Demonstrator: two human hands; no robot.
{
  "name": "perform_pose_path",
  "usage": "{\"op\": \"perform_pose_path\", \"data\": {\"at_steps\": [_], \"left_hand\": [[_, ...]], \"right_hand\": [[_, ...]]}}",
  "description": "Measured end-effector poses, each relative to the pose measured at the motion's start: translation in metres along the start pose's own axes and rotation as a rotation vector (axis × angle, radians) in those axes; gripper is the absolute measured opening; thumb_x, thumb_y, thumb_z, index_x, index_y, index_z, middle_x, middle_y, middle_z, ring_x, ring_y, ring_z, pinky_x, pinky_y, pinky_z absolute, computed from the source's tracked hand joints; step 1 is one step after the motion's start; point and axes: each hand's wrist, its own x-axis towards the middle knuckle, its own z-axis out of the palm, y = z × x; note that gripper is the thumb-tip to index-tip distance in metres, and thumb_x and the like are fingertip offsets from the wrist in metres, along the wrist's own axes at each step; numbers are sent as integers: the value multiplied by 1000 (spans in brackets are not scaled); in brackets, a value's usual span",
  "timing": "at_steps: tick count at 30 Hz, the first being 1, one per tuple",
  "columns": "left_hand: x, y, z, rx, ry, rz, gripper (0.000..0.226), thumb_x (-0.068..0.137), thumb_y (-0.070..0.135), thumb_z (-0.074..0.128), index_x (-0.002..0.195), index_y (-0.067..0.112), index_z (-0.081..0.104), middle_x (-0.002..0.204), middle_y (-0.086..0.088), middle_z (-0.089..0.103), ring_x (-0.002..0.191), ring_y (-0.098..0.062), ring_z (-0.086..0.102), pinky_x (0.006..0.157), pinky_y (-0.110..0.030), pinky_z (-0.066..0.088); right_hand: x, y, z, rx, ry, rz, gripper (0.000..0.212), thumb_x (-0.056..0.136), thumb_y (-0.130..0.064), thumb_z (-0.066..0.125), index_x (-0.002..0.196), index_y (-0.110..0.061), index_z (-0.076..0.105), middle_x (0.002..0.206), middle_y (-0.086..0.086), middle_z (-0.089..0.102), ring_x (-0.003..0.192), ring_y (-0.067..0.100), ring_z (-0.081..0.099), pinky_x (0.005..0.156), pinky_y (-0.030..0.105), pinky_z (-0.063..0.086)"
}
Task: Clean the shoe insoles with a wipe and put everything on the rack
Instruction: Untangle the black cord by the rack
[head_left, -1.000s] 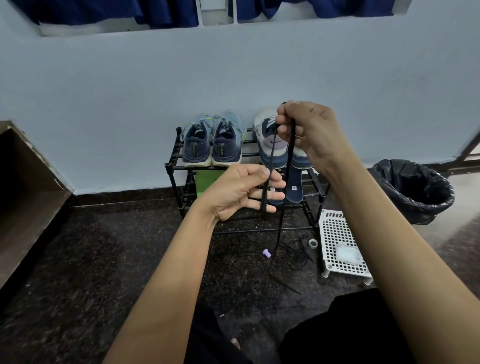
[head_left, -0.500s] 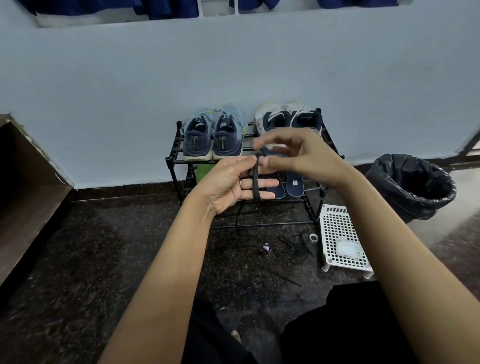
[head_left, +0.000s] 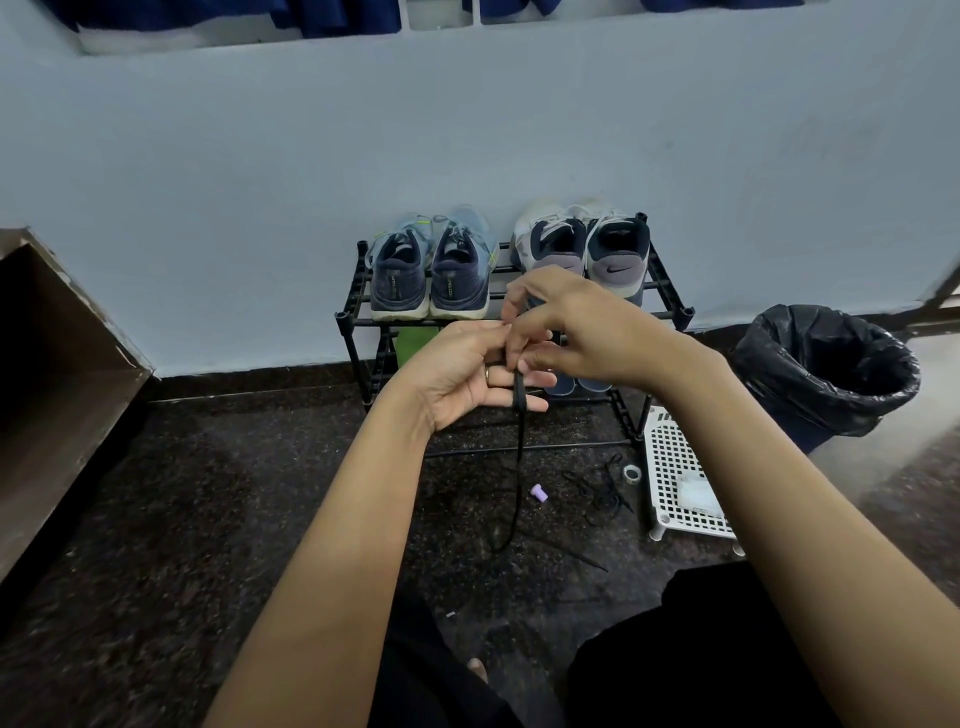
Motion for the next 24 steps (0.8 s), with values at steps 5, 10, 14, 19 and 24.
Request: {"op": "perform_pose_path", "data": {"at_steps": [5, 10, 14, 19, 24], "left_hand": [[2, -1, -2, 38, -5, 4, 15, 96, 10, 57, 102, 1, 67, 95, -22, 66, 83, -33, 72, 73, -51, 60], [2, -1, -1, 28, -64, -4, 21, 100, 16, 51, 105, 3, 66, 85, -12, 71, 88, -35, 71, 77, -54, 59], [1, 0, 0, -1, -82, 1, 22, 100, 14, 48, 111, 5, 64, 101, -18, 72, 90, -36, 71, 75, -53, 59], [0, 2, 0, -44, -104, -16, 24, 102, 9, 41, 107, 1, 64, 102, -19, 73, 90, -35, 72, 77, -52, 59], [-4, 4, 0, -68, -155, -10, 28, 103, 12, 40, 104, 2, 66, 103, -17, 73, 92, -35, 72, 77, -53, 59]], "right_hand": [[-2, -1, -4, -69, -44, -2, 14, 83, -24, 62, 86, -11, 66, 95, -2, 43, 90, 12, 36, 78, 27, 33], [0, 0, -9, -108, -106, 88, 33, 83, -48, 51, 80, -17, 63, 93, 0, 42, 97, 21, 38, 85, 33, 33], [5, 1, -13, 155, -93, 259, 34, 90, -34, 58, 64, -13, 57, 83, 5, 47, 90, 18, 42, 81, 31, 32], [11, 2, -8, 594, -82, 407, 47, 94, -31, 55, 49, -17, 48, 51, 3, 41, 50, 14, 35, 51, 22, 29], [11, 11, -3, 795, -40, 505, 46, 94, -33, 53, 52, -17, 43, 50, -6, 41, 51, 6, 38, 56, 17, 34]]}}
